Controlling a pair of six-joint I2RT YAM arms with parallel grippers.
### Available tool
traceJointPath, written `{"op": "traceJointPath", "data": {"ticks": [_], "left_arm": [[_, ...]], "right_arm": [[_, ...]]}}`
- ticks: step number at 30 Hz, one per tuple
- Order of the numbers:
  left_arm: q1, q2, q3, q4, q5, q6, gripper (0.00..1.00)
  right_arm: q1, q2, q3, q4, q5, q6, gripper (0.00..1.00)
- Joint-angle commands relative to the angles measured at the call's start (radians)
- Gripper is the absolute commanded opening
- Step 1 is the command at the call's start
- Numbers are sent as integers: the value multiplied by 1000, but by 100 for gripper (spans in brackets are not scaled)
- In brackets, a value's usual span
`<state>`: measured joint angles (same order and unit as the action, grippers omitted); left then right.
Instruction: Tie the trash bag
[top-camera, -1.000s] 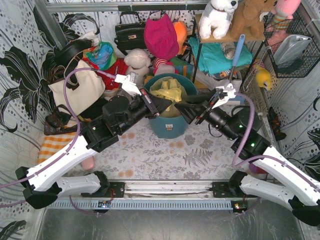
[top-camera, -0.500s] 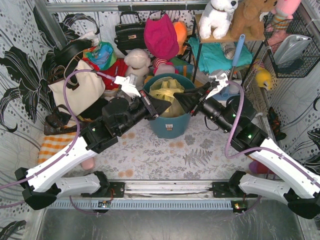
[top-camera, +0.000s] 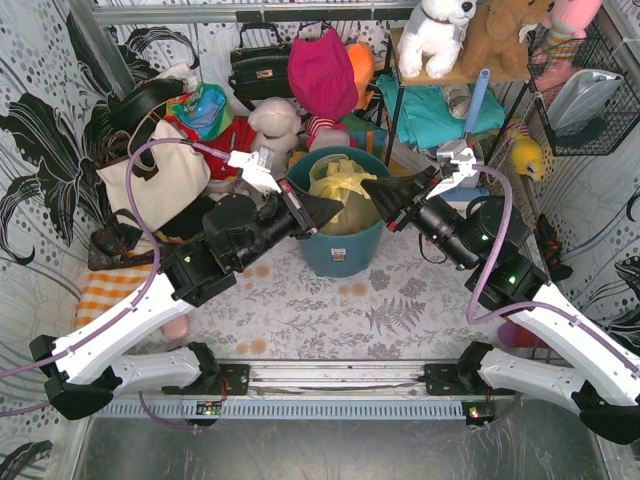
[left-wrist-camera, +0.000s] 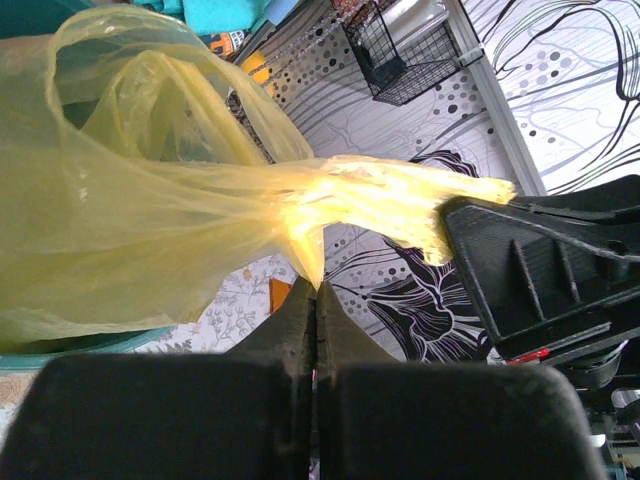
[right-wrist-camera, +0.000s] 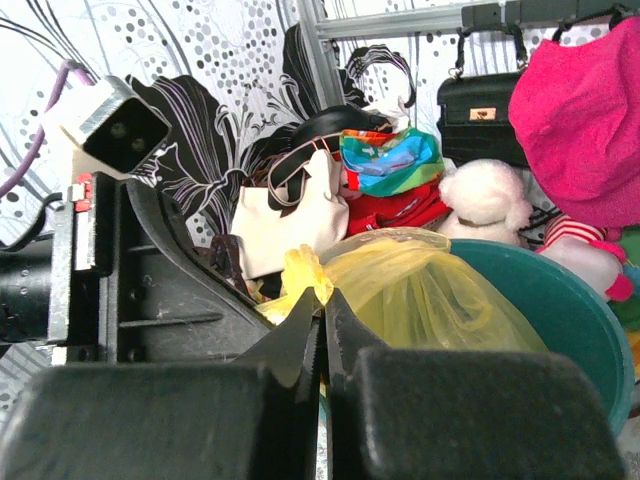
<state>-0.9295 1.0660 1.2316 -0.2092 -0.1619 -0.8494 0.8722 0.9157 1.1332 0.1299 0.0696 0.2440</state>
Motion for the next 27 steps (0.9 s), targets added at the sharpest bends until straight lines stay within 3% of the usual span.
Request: {"op": "traceJointPath", "data": {"ticks": [1,11,27], "left_arm": [[-4,-8,9,83,-3,35,0],[-1,18,35,79,5,50,0],[-1,25,36,75,16,41,0]], "right_arm": [[5,0,-12,-16,61,48,0],[5,10,-141,64,97,176,0],[5,113,-404,644,159,363,0]]}}
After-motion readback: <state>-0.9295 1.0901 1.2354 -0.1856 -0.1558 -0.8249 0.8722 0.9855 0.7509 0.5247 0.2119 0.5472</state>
